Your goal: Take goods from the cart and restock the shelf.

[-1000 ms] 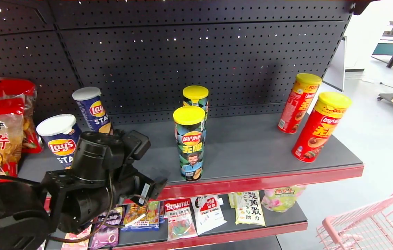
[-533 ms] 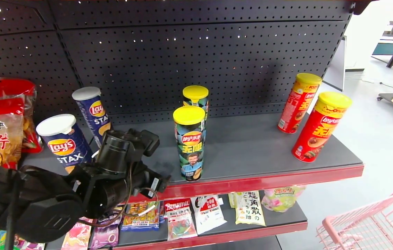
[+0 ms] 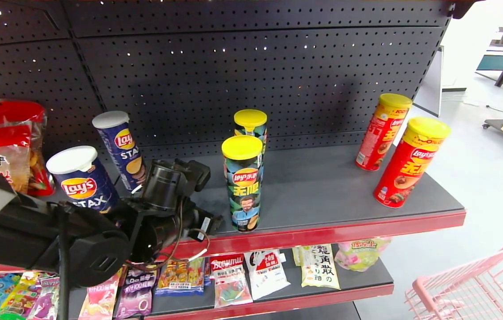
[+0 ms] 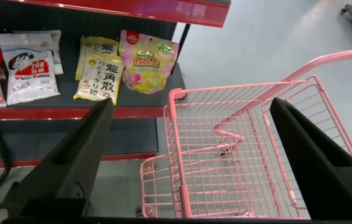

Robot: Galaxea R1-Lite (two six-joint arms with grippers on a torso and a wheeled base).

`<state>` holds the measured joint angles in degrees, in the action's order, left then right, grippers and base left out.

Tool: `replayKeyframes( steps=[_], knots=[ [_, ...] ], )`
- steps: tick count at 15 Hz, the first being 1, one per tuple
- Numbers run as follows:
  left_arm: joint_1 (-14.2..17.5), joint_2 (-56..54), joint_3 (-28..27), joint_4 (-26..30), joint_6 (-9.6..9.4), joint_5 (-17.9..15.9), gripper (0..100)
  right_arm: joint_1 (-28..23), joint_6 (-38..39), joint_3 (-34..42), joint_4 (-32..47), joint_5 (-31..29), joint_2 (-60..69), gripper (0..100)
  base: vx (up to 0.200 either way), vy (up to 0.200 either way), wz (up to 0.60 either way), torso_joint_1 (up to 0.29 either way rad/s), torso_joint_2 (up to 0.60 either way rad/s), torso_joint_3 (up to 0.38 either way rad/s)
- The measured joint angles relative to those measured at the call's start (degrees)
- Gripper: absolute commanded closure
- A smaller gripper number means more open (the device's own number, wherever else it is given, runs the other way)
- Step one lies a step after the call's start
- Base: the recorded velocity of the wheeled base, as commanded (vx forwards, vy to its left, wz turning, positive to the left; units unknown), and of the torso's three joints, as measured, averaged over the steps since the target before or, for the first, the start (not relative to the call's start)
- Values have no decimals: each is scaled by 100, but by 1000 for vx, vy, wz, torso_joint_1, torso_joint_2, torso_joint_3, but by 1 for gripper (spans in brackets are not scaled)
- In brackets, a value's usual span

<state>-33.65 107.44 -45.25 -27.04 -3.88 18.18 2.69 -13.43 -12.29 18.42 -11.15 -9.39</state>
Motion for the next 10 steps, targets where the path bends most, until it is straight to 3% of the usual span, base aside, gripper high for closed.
replayKeyframes(
  steps=[10],
  knots=[
    [-28,350,-391,-44,38,134,0,0,0,-20,0,-9,-21,0,0,0,0,0,0,0]
  ],
)
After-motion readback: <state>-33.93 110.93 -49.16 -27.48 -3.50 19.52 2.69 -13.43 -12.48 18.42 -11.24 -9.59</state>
